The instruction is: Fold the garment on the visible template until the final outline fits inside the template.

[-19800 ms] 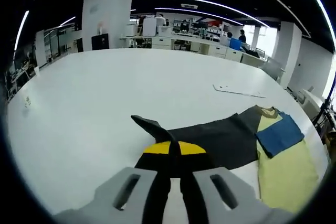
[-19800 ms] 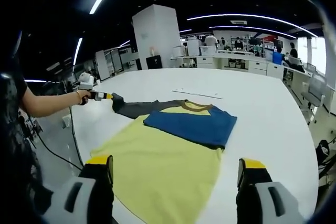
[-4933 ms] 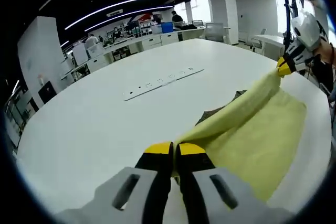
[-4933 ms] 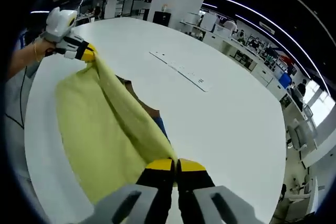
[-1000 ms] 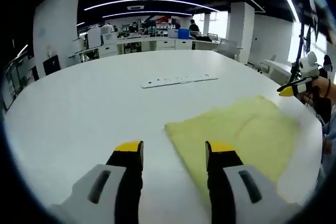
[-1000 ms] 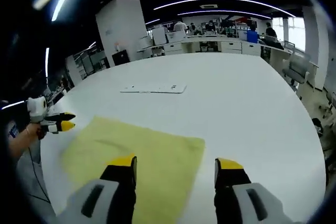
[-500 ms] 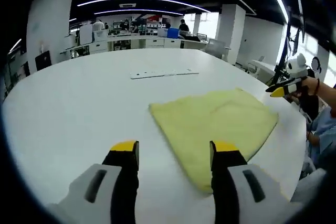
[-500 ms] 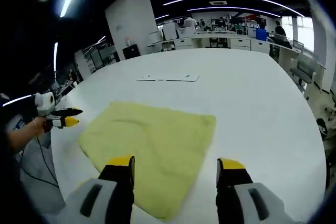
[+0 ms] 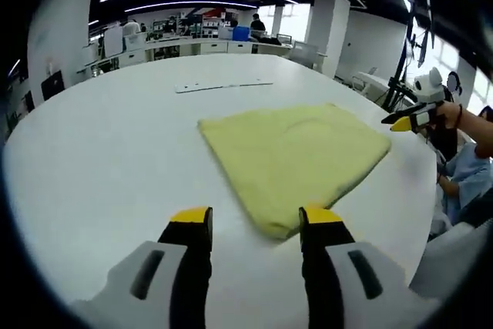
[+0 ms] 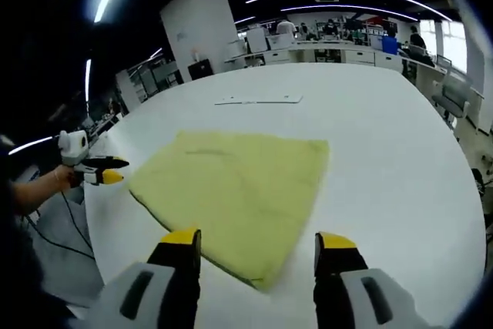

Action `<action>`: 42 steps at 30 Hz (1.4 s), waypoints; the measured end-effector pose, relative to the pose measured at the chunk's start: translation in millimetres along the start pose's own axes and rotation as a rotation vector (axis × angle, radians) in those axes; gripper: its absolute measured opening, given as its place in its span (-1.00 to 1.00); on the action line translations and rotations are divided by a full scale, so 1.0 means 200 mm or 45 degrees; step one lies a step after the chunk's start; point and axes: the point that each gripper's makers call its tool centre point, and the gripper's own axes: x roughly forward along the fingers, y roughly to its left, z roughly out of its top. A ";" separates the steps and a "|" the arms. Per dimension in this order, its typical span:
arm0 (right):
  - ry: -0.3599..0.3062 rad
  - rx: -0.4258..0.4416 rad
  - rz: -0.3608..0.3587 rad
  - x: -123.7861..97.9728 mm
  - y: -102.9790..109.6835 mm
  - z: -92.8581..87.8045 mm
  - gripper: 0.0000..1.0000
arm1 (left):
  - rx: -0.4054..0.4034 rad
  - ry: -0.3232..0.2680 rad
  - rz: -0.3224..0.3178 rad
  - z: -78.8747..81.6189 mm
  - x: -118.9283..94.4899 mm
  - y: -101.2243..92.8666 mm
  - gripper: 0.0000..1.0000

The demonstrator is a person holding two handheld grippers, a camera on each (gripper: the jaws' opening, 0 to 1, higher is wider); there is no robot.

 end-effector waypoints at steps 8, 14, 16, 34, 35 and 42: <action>0.046 -0.008 0.021 0.00 0.00 -0.13 -0.06 | -0.011 0.044 -0.018 -0.09 0.00 -0.03 -0.22; 0.032 -0.011 0.025 0.00 0.01 -0.17 -0.25 | -0.035 0.046 -0.038 -0.11 0.01 -0.05 -0.38; 0.031 -0.001 0.025 0.01 0.01 -0.18 -0.34 | -0.040 0.046 -0.043 -0.12 0.01 -0.06 -0.46; 0.015 0.059 0.002 0.02 -0.01 -0.24 -0.71 | -0.144 0.030 -0.057 -0.14 0.09 -0.08 -0.79; 0.013 0.063 -0.001 0.02 -0.01 -0.23 -0.74 | -0.153 0.031 -0.058 -0.14 0.09 -0.08 -0.80; -0.013 0.081 -0.017 0.01 -0.04 -0.23 -0.94 | -0.174 0.021 -0.066 -0.14 0.09 -0.09 -0.83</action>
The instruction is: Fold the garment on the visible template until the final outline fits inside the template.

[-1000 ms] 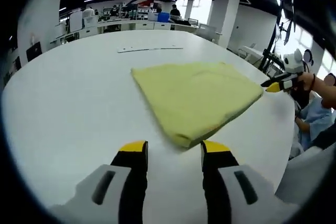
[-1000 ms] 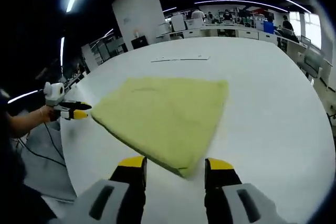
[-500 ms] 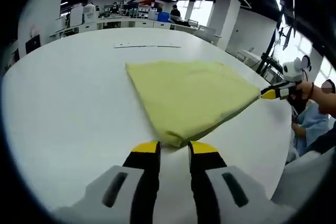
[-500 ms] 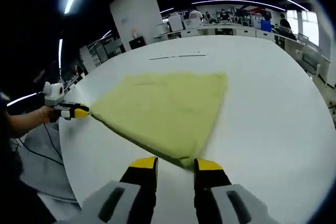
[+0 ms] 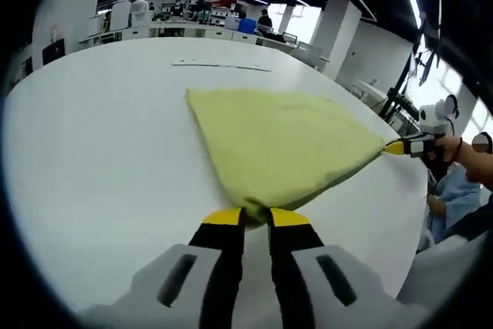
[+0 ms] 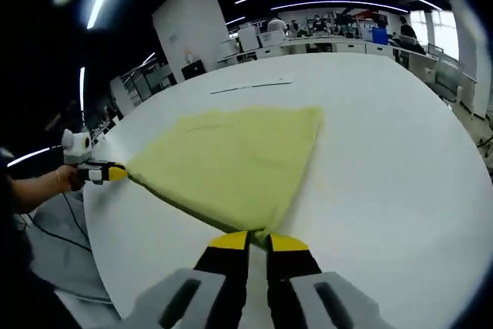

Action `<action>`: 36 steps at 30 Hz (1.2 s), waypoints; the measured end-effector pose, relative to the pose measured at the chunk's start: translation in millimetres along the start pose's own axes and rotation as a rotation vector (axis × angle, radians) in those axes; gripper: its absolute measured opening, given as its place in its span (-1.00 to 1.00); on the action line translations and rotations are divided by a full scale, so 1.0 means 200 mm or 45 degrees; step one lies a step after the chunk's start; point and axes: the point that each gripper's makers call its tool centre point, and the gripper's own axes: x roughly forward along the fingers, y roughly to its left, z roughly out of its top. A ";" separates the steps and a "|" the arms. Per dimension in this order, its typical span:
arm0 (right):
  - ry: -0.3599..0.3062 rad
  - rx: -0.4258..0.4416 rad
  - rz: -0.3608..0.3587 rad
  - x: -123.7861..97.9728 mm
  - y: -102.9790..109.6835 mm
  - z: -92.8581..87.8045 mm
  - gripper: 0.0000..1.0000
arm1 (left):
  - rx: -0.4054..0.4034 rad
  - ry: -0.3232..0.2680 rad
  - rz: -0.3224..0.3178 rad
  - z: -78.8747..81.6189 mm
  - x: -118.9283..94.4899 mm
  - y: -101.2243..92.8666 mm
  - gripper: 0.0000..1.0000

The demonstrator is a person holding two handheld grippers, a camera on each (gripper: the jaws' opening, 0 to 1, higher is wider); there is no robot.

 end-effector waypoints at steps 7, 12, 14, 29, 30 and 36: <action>-0.003 -0.039 -0.006 -0.01 0.00 0.01 -1.00 | 0.092 0.010 -0.004 0.00 0.00 -0.01 -0.98; 0.022 -0.137 -0.020 -0.02 -0.02 0.01 -1.00 | 0.183 0.034 -0.004 0.01 -0.02 0.00 -0.99; 0.024 -0.156 -0.026 -0.03 -0.03 0.02 -1.00 | 0.233 0.051 0.003 0.02 -0.03 0.01 -0.99; 0.090 -0.271 -0.031 -0.06 -0.04 -0.01 -1.00 | 0.388 0.125 0.012 -0.01 -0.05 0.02 -1.00; 0.097 -0.276 -0.031 -0.06 -0.03 -0.02 -1.00 | 0.385 0.127 0.012 -0.02 -0.05 0.02 -1.00; 0.114 -0.292 -0.020 -0.10 -0.01 -0.06 -1.00 | 0.364 0.133 0.013 -0.04 -0.09 0.01 -1.00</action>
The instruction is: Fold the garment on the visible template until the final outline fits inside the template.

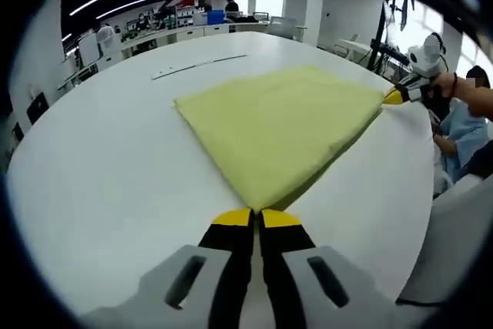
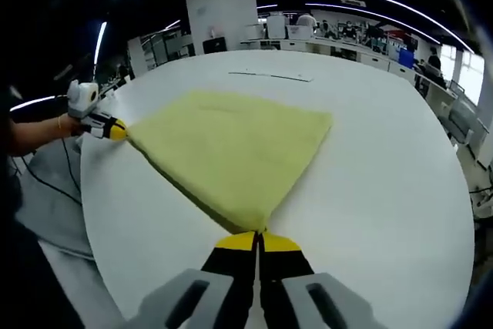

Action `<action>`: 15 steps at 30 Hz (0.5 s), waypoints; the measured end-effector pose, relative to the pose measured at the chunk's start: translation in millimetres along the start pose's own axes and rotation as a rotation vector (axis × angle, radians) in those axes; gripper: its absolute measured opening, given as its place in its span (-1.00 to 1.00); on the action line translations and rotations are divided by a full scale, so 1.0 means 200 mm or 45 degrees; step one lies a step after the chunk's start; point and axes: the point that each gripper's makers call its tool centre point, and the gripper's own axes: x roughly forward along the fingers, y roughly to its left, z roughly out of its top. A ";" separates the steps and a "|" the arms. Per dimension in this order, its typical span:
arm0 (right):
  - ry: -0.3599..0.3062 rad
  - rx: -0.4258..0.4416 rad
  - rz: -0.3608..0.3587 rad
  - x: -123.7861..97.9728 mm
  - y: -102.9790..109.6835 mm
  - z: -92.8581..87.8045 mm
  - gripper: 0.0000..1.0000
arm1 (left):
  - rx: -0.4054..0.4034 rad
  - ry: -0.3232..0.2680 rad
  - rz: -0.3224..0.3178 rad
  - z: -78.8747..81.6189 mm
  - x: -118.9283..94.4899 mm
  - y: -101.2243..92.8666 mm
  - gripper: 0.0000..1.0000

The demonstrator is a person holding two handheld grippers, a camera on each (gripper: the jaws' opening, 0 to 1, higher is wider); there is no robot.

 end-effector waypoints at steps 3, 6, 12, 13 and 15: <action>0.004 0.008 0.005 -0.01 0.01 -0.02 -1.00 | 0.012 0.006 -0.009 -0.02 -0.02 -0.03 -1.00; 0.010 0.009 0.009 -0.03 0.02 -0.04 -1.00 | 0.022 0.015 -0.014 -0.04 -0.03 -0.05 -1.00; 0.018 0.025 0.016 -0.04 0.04 -0.07 -1.00 | 0.020 0.017 -0.017 -0.05 -0.05 -0.06 -1.00; 0.018 0.027 0.018 -0.05 0.04 -0.07 -1.00 | 0.020 0.019 -0.016 -0.06 -0.05 -0.07 -1.00; 0.020 0.028 0.020 -0.05 0.04 -0.07 -1.00 | 0.019 0.019 -0.016 -0.06 -0.05 -0.07 -1.00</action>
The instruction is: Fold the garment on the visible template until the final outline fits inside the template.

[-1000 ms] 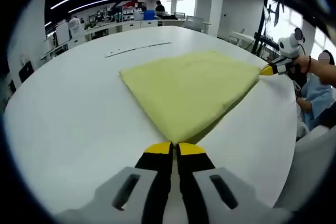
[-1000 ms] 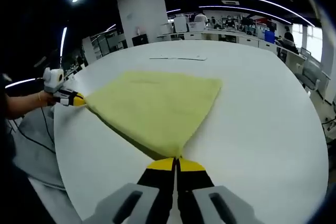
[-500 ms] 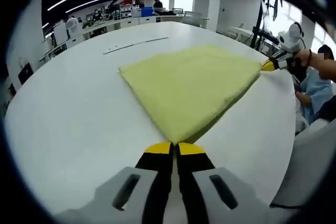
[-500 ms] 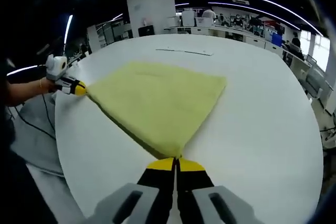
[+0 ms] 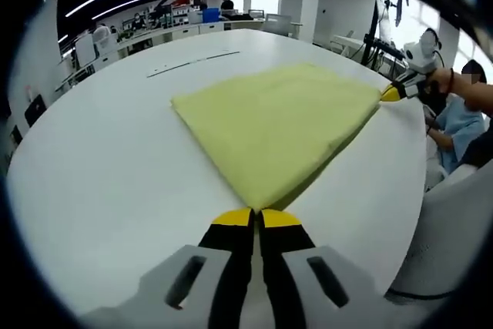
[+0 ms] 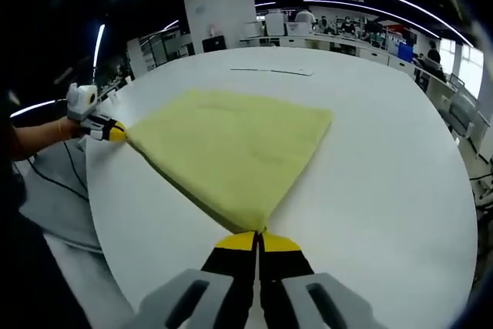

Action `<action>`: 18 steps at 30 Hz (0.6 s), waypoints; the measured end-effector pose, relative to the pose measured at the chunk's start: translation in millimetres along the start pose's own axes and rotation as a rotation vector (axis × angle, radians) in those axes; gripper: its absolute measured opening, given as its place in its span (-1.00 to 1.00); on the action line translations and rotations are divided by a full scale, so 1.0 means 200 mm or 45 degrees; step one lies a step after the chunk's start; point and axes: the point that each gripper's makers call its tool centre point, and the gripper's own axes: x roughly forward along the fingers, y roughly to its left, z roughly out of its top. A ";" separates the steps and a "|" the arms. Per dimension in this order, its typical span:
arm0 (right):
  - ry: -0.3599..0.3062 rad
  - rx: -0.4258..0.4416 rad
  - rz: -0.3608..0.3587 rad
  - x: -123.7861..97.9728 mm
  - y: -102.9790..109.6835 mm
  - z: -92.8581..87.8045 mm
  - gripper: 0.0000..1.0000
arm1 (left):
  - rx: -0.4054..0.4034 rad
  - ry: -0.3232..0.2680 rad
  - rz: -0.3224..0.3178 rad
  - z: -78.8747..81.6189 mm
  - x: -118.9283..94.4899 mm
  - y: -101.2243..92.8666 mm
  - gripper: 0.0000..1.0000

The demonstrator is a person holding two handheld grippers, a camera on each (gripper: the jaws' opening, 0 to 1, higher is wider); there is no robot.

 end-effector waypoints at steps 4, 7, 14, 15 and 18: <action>0.001 0.002 0.000 -0.01 0.00 0.00 -1.00 | -0.003 0.001 0.002 0.00 -0.01 -0.01 -1.00; 0.005 -0.005 0.001 -0.01 0.01 -0.01 -1.00 | -0.007 0.004 0.004 -0.01 -0.01 -0.01 -1.00; 0.007 -0.002 0.005 -0.01 0.01 -0.01 -1.00 | -0.025 0.015 0.004 -0.02 -0.01 -0.01 -1.00; 0.008 0.000 0.004 -0.01 0.01 -0.01 -1.00 | -0.040 0.014 0.002 -0.02 -0.01 -0.01 -1.00; 0.011 0.041 -0.003 -0.01 0.01 -0.01 -1.00 | -0.115 0.028 -0.010 -0.03 -0.01 -0.01 -1.00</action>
